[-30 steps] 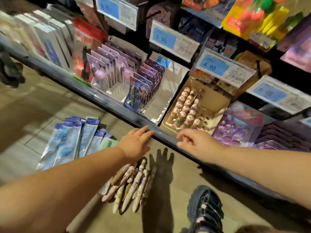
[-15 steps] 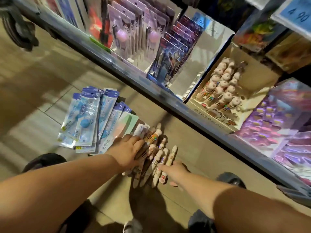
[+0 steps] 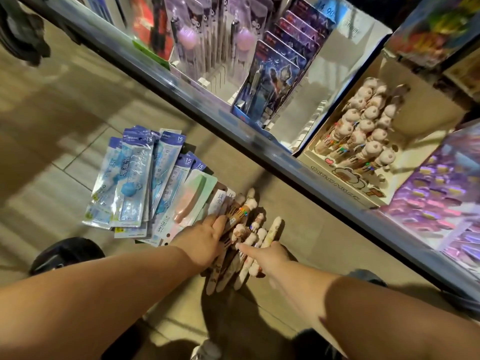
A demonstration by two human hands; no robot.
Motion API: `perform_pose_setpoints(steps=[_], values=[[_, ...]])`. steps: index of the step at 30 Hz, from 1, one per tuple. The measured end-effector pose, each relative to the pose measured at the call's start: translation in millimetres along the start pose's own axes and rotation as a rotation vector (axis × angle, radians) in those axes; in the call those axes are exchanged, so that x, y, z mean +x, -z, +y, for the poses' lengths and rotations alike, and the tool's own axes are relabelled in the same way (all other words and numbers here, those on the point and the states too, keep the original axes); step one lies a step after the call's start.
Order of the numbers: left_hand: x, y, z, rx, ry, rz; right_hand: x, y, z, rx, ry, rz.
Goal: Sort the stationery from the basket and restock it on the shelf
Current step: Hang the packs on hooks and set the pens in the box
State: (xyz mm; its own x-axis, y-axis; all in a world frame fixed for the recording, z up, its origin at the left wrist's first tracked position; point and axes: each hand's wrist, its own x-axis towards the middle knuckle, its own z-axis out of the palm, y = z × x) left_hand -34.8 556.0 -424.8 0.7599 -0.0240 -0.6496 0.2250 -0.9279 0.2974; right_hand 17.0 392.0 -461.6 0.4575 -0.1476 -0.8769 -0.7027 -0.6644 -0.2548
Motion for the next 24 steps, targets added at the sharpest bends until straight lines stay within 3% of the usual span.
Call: perform_pose_setpoints(steps=[5,14,24], values=[[2.7,-0.8,-1.1,-0.013,0.017,0.000,9.0,-9.9,1.1,0.190,0.019,-0.036],[0.9,3.4,1.0,-0.075,0.061,-0.021,7.2,2.9,-1.0,0.292,0.028,-0.165],[-3.3,9.2,3.5,-0.082,0.059,-0.024,15.5,-8.5,-8.1,0.395,-0.003,-0.099]])
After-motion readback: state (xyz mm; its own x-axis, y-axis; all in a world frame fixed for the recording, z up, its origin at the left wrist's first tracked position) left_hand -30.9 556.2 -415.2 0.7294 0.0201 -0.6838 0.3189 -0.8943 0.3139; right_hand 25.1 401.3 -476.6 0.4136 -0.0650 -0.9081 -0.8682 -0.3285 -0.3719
